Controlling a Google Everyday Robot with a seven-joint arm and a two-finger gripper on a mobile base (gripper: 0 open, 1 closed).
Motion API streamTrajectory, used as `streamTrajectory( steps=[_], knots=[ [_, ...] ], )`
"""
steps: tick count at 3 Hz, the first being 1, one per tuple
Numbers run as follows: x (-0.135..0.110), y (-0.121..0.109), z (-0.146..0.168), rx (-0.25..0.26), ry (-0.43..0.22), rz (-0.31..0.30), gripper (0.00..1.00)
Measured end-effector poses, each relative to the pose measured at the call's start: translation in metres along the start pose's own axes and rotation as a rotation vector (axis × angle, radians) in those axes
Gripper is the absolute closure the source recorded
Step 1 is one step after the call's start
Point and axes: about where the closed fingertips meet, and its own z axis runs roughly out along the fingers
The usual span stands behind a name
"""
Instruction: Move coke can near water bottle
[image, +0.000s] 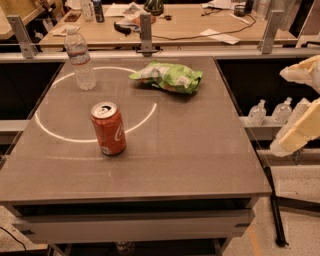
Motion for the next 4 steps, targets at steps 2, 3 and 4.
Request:
streamTrajectory(
  steps=[2, 3, 4],
  knots=[
    [-0.021, 0.011, 0.015, -0.025, -0.350, 0.065, 0.00],
    [-0.054, 0.032, 0.041, -0.013, -0.452, 0.085, 0.00],
    [-0.055, 0.033, 0.042, -0.009, -0.439, 0.078, 0.00]
  ],
)
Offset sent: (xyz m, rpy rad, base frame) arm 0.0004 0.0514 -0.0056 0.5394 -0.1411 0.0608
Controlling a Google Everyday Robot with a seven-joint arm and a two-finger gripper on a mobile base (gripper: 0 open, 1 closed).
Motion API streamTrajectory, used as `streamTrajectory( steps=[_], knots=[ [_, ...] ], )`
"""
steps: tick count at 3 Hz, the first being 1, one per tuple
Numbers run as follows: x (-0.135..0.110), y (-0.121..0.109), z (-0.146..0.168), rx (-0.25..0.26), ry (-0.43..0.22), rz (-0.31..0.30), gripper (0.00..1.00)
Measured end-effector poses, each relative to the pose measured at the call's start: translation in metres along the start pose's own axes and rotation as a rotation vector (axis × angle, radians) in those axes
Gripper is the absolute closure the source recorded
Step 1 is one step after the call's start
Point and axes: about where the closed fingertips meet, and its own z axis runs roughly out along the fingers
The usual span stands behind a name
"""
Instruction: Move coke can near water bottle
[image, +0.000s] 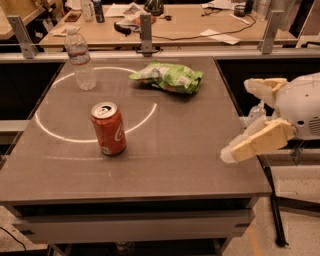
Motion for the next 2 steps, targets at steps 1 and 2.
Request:
streamTrajectory(
  steps=[1, 2],
  knots=[
    [0.004, 0.007, 0.007, -0.011, -0.013, 0.015, 0.00],
    [0.010, 0.017, 0.028, -0.031, -0.030, 0.012, 0.00]
  ],
)
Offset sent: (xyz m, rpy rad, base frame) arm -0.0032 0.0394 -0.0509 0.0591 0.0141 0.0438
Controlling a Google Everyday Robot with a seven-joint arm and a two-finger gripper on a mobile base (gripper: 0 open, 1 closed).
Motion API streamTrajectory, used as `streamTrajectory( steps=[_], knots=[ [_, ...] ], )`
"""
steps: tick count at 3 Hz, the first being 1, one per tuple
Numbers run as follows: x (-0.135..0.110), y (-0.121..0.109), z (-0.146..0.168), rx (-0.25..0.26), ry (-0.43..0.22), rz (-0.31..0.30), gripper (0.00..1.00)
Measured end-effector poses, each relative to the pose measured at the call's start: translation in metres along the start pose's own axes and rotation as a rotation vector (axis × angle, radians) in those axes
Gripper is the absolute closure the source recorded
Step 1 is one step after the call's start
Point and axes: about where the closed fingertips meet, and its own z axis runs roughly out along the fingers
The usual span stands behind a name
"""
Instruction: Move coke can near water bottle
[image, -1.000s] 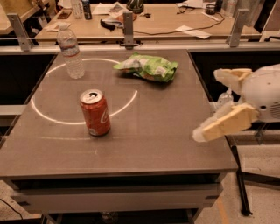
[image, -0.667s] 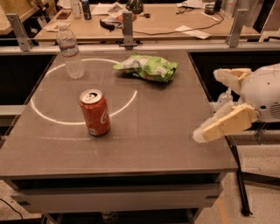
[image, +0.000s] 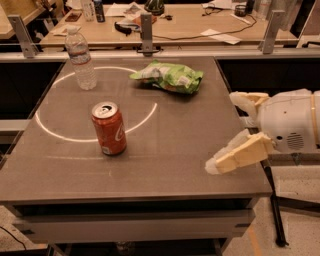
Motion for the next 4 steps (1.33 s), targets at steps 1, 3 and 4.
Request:
streamTrajectory(
  steps=[1, 3, 4],
  knots=[
    [0.005, 0.007, 0.025, -0.028, -0.030, -0.024, 0.00],
    [0.002, 0.009, 0.086, -0.109, -0.083, -0.029, 0.00],
    [-0.009, 0.007, 0.110, -0.124, -0.106, -0.033, 0.00]
  ],
)
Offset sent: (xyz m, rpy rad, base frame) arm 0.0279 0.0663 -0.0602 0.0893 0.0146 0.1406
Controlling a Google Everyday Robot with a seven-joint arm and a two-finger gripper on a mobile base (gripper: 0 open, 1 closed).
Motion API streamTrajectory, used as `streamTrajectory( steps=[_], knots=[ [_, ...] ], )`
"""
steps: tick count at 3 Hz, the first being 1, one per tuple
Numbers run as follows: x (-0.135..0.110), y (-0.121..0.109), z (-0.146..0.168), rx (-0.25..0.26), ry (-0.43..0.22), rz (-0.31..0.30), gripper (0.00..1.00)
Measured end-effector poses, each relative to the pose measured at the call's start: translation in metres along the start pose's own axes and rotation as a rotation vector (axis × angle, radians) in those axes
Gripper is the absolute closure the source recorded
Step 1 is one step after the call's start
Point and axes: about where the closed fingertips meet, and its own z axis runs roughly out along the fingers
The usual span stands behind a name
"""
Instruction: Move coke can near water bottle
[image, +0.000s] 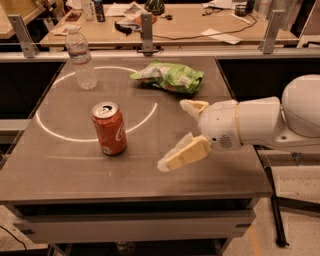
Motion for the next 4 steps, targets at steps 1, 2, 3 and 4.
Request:
streamTrajectory(
  steps=[1, 2, 3, 4],
  knots=[
    [-0.015, 0.001, 0.020, -0.037, -0.032, -0.022, 0.00],
    [-0.015, 0.001, 0.020, -0.038, -0.032, -0.022, 0.00],
    [-0.021, 0.003, 0.034, -0.048, -0.065, -0.025, 0.00],
    [-0.026, 0.002, 0.051, -0.060, -0.089, -0.028, 0.00]
  ],
)
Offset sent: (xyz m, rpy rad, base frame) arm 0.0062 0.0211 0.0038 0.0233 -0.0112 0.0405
